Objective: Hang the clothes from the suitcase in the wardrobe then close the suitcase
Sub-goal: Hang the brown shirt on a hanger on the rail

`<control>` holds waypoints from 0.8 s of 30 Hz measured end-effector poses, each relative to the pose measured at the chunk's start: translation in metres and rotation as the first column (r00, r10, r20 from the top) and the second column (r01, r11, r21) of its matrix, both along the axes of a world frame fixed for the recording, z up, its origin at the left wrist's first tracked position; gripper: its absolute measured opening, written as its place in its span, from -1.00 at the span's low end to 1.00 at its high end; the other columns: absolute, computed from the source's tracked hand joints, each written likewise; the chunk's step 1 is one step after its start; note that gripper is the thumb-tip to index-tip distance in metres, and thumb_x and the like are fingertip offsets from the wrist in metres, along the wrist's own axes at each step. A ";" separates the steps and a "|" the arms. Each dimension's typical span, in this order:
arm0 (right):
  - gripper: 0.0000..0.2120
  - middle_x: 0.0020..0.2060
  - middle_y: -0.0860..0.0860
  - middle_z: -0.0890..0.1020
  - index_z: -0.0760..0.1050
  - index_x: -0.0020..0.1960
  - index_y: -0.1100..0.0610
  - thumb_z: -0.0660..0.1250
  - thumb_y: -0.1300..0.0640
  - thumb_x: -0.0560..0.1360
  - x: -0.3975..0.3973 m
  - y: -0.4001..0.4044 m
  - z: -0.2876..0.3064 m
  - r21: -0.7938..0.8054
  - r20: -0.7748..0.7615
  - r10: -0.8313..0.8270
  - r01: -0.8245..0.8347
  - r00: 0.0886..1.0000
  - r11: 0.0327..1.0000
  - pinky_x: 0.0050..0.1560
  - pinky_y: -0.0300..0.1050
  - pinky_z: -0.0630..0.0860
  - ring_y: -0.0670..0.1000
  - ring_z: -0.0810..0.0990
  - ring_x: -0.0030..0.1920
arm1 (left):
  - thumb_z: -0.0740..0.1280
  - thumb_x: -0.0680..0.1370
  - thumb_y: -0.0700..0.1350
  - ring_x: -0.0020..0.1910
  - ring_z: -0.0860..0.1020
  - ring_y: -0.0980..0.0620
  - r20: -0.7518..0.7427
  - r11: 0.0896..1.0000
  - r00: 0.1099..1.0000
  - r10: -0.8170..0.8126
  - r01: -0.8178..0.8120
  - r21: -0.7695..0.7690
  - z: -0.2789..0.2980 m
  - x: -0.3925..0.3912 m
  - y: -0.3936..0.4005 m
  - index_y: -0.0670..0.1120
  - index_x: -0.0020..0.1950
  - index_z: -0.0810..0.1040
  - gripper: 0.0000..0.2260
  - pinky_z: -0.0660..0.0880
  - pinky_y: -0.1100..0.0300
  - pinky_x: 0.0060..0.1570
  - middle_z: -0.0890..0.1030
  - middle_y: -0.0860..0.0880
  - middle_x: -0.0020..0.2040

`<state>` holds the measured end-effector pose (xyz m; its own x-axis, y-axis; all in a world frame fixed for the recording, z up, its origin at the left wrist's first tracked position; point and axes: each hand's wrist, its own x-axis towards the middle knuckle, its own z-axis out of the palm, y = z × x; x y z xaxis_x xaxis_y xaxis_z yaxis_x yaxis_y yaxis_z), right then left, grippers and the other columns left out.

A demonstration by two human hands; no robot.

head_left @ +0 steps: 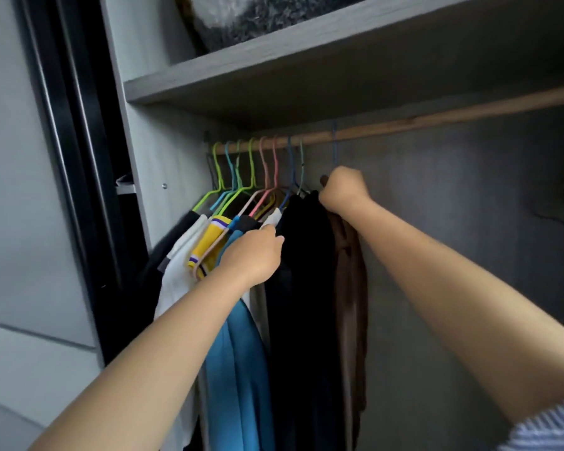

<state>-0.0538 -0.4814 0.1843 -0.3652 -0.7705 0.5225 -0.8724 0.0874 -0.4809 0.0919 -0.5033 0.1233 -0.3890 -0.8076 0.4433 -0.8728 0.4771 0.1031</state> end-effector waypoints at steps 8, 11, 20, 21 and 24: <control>-0.67 -0.41 0.04 0.35 0.22 -0.41 0.22 0.22 0.30 0.50 0.026 -0.022 -0.017 -0.037 0.004 0.007 -0.007 1.000 0.999 -0.28 -0.16 0.39 0.06 0.43 -0.28 | -0.04 0.65 -0.05 0.08 0.51 -0.19 -0.033 0.999 0.999 -0.030 0.029 -0.034 -0.006 0.012 -0.008 -0.23 0.27 0.31 -0.67 0.40 0.05 -0.08 0.55 -0.21 0.11; -0.65 -0.45 0.05 0.30 0.19 -0.43 0.17 0.21 0.33 0.48 0.030 -0.023 -0.021 -0.031 -0.025 0.006 -0.007 1.000 0.999 -0.45 -0.16 0.32 0.00 0.32 -0.45 | -0.04 0.65 -0.05 0.05 0.52 -0.18 -0.027 0.999 0.999 -0.034 0.032 -0.041 -0.008 0.013 -0.010 -0.22 0.25 0.31 -0.68 0.37 0.06 -0.14 0.55 -0.20 0.09; -0.61 0.18 0.29 0.49 0.23 0.34 0.36 0.12 0.20 0.57 0.033 -0.015 -0.046 0.062 0.023 0.074 -0.075 0.997 0.995 0.05 -0.06 0.44 0.23 0.49 0.18 | -0.01 0.65 -0.02 0.06 0.54 -0.14 -0.064 0.996 0.998 -0.020 0.014 -0.087 -0.016 0.017 -0.001 -0.16 0.33 0.24 -0.68 0.32 0.14 -0.22 0.57 -0.15 0.11; -0.55 0.21 0.30 0.47 0.14 0.39 0.36 0.10 0.17 0.58 0.033 -0.012 -0.052 0.070 0.020 0.080 -0.081 0.997 0.994 0.08 -0.04 0.42 0.24 0.47 0.20 | 0.01 0.64 -0.01 0.06 0.54 -0.12 -0.073 0.992 0.997 -0.014 0.004 -0.130 -0.018 0.018 0.004 -0.15 0.39 0.17 -0.64 0.32 0.15 -0.23 0.56 -0.14 0.13; -0.43 0.30 0.28 0.41 -0.02 0.48 0.28 0.10 0.07 0.59 0.036 0.002 -0.071 0.071 0.054 0.112 -0.116 0.992 0.991 0.20 0.02 0.38 0.24 0.42 0.27 | 0.06 0.62 0.02 0.10 0.54 -0.10 -0.053 0.975 0.998 -0.026 0.014 -0.220 -0.027 0.029 0.014 -0.12 0.44 0.11 -0.56 0.37 0.13 -0.21 0.52 -0.10 0.19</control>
<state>-0.0178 -0.4799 0.1134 -0.2970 -0.8444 0.4459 -0.8537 0.0256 -0.5202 0.1209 -0.4893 0.0965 -0.3737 -0.6807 0.6301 -0.8588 0.5105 0.0423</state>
